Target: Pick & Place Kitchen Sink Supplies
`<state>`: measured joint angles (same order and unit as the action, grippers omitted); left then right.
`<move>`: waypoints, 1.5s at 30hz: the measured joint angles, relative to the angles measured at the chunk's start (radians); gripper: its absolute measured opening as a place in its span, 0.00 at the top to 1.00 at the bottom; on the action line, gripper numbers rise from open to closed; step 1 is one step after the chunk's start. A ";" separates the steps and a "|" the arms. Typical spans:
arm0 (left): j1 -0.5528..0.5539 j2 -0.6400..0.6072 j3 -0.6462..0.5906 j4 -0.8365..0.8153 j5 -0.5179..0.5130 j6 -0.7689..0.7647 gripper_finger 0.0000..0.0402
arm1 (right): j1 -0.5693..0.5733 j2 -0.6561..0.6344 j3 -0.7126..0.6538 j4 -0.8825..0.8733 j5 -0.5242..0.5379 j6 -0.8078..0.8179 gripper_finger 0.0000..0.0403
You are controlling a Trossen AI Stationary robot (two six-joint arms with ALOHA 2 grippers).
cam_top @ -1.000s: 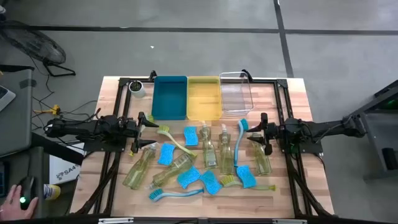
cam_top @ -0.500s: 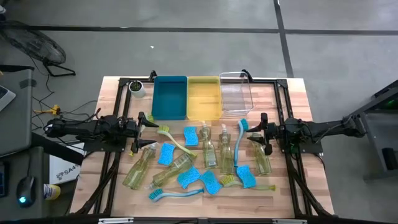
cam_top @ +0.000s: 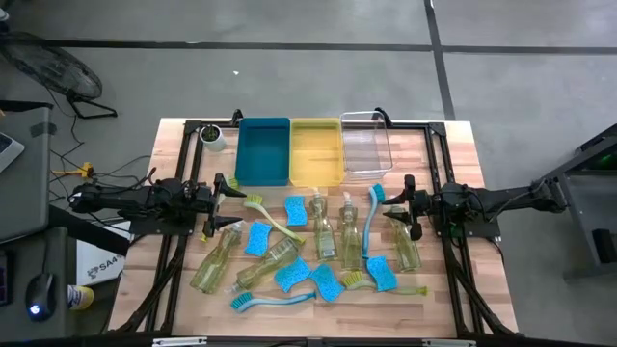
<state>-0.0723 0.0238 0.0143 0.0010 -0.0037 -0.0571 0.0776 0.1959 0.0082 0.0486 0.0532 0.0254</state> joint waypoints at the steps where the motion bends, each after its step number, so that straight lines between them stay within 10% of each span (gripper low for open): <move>1: 0.000 0.000 0.000 0.000 0.000 0.000 0.15 | 0.000 0.000 0.000 0.000 0.000 0.000 0.65; 33: 0.000 0.000 0.000 0.000 0.000 0.000 0.15 | -0.001 0.000 0.002 0.169 0.271 0.293 0.65; 45: 0.000 0.000 0.000 0.000 0.000 0.000 0.15 | -0.001 0.164 0.372 -0.420 0.452 0.520 0.65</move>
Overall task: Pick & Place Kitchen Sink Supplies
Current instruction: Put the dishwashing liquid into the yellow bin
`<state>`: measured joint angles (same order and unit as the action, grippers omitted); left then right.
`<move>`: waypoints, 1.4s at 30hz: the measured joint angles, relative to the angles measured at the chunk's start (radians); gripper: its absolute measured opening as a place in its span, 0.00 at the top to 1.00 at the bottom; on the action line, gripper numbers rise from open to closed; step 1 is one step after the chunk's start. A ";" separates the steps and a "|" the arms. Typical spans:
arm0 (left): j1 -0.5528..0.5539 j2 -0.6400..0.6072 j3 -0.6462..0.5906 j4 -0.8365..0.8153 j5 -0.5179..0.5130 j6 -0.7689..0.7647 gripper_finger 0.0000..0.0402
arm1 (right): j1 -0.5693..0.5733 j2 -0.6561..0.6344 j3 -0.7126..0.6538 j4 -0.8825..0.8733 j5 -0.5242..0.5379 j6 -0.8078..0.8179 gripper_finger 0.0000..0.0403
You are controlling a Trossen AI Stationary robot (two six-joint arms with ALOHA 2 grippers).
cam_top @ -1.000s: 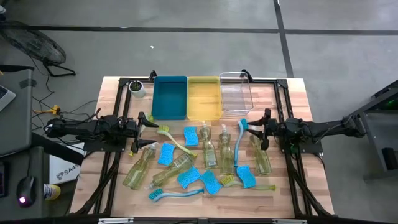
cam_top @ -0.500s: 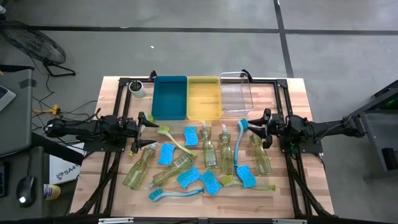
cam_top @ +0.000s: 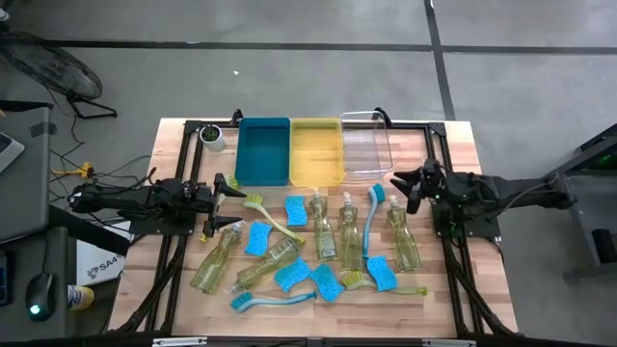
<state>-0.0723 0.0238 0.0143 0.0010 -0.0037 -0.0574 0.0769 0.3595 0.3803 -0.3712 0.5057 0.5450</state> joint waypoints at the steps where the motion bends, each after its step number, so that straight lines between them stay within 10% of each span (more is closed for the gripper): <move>1: 0.000 0.000 0.000 0.000 0.000 0.000 0.15 | 0.000 0.031 0.041 -0.067 0.016 0.037 0.65; 13: 0.000 0.000 0.000 0.000 0.000 0.000 0.15 | -0.062 0.407 0.374 -0.687 -0.061 0.530 0.64; 33: 0.000 0.000 0.000 0.001 -0.006 -0.153 0.15 | -0.211 0.632 0.389 -0.772 -0.616 0.675 0.32; 42: 0.000 0.000 0.000 0.000 0.001 -0.210 0.15 | -0.114 0.710 0.389 -0.767 -0.455 0.653 0.32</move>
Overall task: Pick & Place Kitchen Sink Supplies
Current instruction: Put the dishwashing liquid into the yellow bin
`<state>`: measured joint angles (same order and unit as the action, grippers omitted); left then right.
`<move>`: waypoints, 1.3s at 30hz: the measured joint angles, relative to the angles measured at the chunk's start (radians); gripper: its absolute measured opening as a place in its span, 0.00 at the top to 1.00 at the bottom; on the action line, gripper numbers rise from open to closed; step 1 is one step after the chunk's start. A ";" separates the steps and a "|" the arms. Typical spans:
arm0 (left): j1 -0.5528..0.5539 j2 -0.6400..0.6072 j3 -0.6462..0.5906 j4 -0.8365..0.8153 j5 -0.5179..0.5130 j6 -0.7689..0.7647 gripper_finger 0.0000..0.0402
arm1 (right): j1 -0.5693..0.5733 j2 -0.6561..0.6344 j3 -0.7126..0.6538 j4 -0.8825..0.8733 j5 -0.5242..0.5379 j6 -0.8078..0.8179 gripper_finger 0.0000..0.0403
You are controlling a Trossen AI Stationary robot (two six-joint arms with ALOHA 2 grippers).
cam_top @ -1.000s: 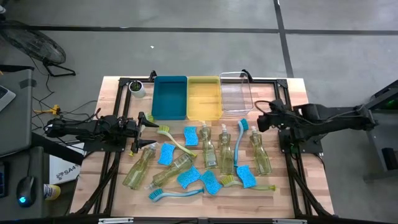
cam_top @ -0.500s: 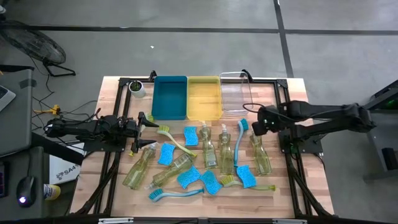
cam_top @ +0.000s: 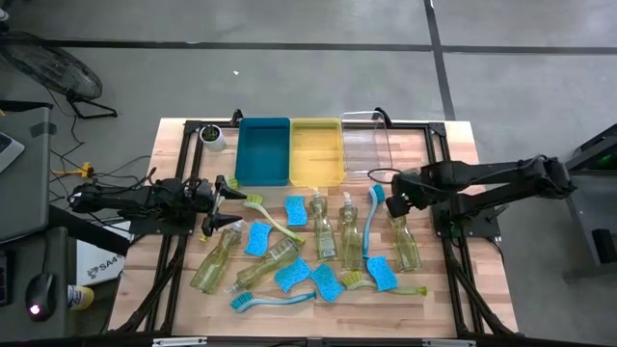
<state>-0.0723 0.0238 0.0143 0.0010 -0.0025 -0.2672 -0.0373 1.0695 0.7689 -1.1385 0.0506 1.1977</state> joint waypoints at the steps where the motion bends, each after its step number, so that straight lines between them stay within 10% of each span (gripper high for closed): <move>1: 0.000 0.000 0.000 0.000 0.000 0.000 0.15 | 0.010 0.018 0.000 0.004 0.006 0.012 0.32; 39: 0.000 0.000 0.000 0.000 0.003 0.000 0.15 | -0.086 0.355 0.008 0.187 -0.096 -0.134 0.32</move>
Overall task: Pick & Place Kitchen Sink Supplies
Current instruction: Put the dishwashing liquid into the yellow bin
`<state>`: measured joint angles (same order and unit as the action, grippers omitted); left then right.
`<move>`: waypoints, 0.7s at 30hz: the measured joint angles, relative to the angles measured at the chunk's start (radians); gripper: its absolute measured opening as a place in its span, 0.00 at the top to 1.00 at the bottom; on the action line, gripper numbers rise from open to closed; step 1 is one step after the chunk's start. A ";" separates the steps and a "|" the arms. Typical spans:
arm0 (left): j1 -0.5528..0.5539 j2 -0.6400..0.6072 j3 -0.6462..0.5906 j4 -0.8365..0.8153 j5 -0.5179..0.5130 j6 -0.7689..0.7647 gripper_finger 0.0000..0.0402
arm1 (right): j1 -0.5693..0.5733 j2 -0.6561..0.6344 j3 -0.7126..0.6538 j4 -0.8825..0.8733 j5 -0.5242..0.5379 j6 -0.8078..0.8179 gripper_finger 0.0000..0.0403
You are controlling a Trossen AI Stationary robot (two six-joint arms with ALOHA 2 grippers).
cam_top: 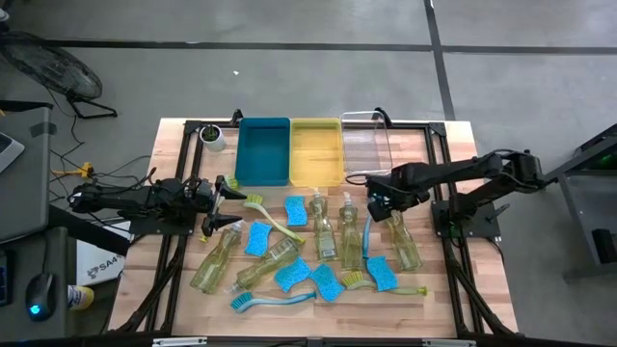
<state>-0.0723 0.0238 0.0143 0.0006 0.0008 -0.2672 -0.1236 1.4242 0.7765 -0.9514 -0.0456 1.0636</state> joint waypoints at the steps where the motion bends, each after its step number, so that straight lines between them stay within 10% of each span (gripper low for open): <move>1: 0.000 0.000 0.000 0.000 0.000 0.000 0.15 | 0.000 0.000 0.000 0.001 -0.003 0.002 0.32; 21: 0.000 0.000 0.000 0.000 -0.002 0.000 0.15 | 0.082 0.007 -0.009 -0.007 0.004 0.055 0.26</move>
<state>-0.0723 0.0238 0.0143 0.0006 -0.0011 -0.2672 -0.0412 1.4315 0.7675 -0.9579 -0.0416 1.1182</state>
